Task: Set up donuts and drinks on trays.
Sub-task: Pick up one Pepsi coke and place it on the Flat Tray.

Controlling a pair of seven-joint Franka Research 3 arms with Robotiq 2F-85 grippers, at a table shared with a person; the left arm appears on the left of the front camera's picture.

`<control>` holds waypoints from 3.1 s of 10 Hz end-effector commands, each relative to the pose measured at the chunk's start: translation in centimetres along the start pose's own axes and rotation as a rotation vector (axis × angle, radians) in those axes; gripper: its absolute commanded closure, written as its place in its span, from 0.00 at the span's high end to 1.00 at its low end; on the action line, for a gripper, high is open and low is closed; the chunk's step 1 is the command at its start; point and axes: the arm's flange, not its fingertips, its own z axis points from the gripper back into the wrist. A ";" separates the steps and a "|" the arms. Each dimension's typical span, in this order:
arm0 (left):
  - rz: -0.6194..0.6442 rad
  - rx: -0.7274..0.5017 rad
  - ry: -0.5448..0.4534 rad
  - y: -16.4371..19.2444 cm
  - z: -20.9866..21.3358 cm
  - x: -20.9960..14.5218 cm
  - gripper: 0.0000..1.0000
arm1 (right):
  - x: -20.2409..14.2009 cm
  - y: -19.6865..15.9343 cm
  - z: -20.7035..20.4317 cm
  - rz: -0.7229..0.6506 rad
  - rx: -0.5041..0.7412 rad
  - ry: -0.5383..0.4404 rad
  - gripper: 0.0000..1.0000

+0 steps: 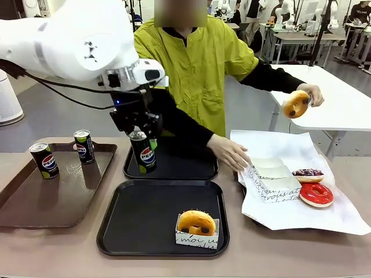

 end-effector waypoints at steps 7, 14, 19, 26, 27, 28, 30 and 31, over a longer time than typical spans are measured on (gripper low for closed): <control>-0.108 -0.089 0.070 3.3 5.1 -12.7 0.58 | 0.1 -0.1 -0.1 0.018 0.022 -0.010 1.00; -0.084 -0.055 0.063 2.6 2.9 -10.4 0.58 | 0.1 -0.1 -0.1 0.018 0.022 -0.010 1.00; -0.041 0.015 0.091 0.0 -3.2 -4.7 0.58 | 0.1 -0.1 -0.1 0.018 0.022 -0.010 1.00; -0.008 0.022 0.135 0.5 -9.0 -1.0 0.58 | 0.1 -0.1 -0.1 0.018 0.022 -0.010 1.00; -0.003 0.031 0.135 0.6 -9.4 -0.9 0.58 | 0.1 -0.1 -0.1 0.018 0.022 -0.010 1.00; -0.002 0.040 0.140 0.8 -10.2 -0.8 0.58 | 0.1 -0.1 -0.1 0.018 0.022 -0.010 1.00; -0.017 0.036 0.145 0.9 -11.5 -0.9 0.58 | 0.1 -0.1 -0.1 0.018 0.022 -0.010 1.00; -0.021 0.036 0.141 0.9 -11.6 -0.9 0.58 | 0.1 -0.1 -0.1 0.018 0.022 -0.010 1.00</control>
